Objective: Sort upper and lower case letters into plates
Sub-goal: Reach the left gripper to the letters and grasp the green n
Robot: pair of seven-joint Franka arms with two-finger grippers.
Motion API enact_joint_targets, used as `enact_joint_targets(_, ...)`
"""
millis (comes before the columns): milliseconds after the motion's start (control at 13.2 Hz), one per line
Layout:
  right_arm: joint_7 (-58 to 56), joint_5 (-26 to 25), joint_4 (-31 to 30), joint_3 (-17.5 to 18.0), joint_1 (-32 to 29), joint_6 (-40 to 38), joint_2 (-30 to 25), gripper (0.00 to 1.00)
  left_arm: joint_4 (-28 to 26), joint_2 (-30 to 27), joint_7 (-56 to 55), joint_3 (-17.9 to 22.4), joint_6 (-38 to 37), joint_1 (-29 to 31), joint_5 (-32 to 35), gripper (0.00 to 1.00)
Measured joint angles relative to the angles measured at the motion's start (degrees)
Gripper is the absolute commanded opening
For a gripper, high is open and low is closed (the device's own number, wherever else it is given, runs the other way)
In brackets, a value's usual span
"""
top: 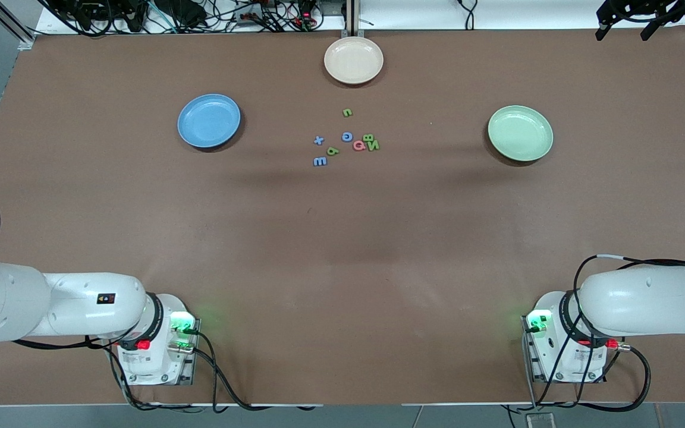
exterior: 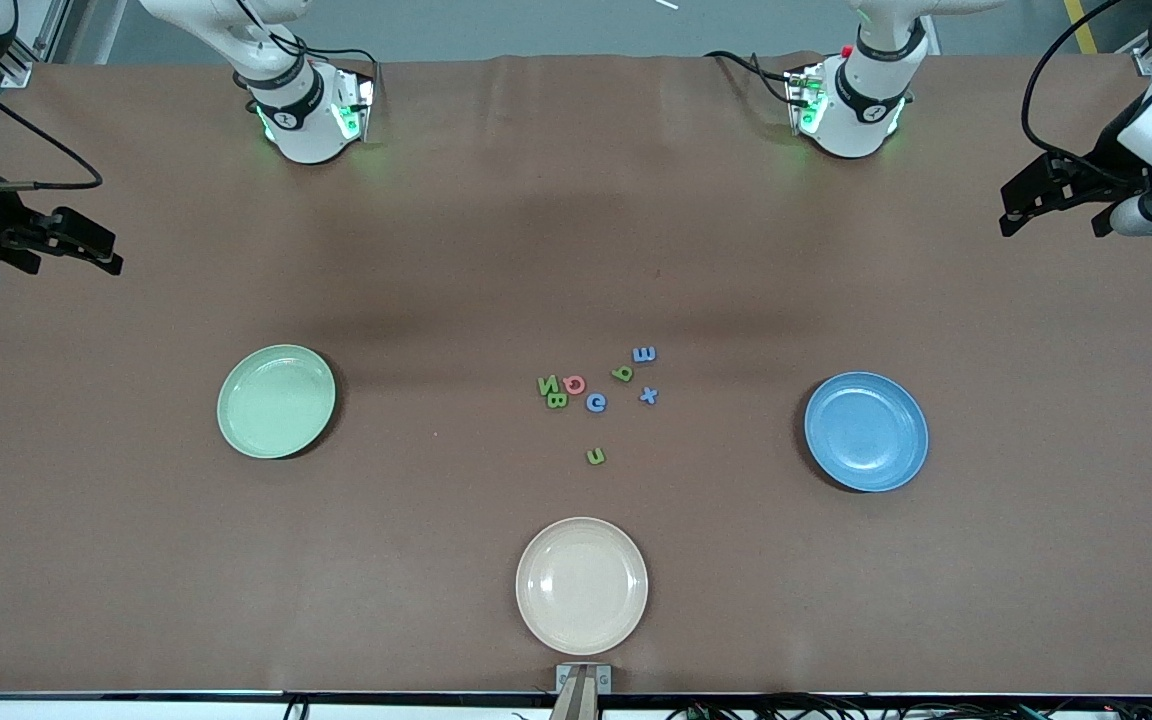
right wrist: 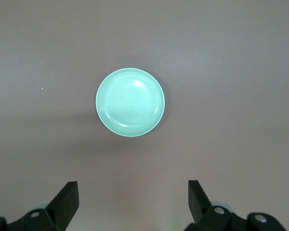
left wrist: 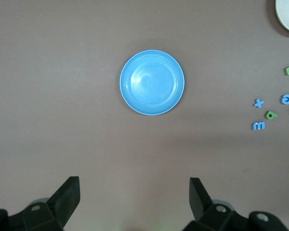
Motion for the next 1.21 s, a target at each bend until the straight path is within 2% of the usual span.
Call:
enact_joint_targets(528,0.0,0.0,0.0,0.1,0.0,0.0,0.0,1.0,0.6,1.2,-0.3,-0.3,0.0,-0.3,0.2,1.0)
enact_joint_targets(679,0.0,0.0,0.0,0.1,0.0,0.0,0.0,1.0,0.6,4.3,-1.7,-2.8,0.8,-1.1,0.2,1.0)
enact_joint_targets(830,0.0,0.0,0.0,0.1,0.0,0.0,0.0,1.0,0.7,10.0,-8.2,-6.9,6.1,-2.2,0.2,1.0)
enact_joint_targets(981,0.0,0.0,0.0,0.2,0.0,0.0,0.0,1.0,1.8,18.1,-13.5,-9.6,11.7,-4.1,0.2,1.0)
enact_joint_targets(1208,0.0,0.0,0.0,0.2,0.1,0.0,0.0,1.0,11.4,34.1,-21.6,-9.7,16.3,-9.3,0.3,1.0)
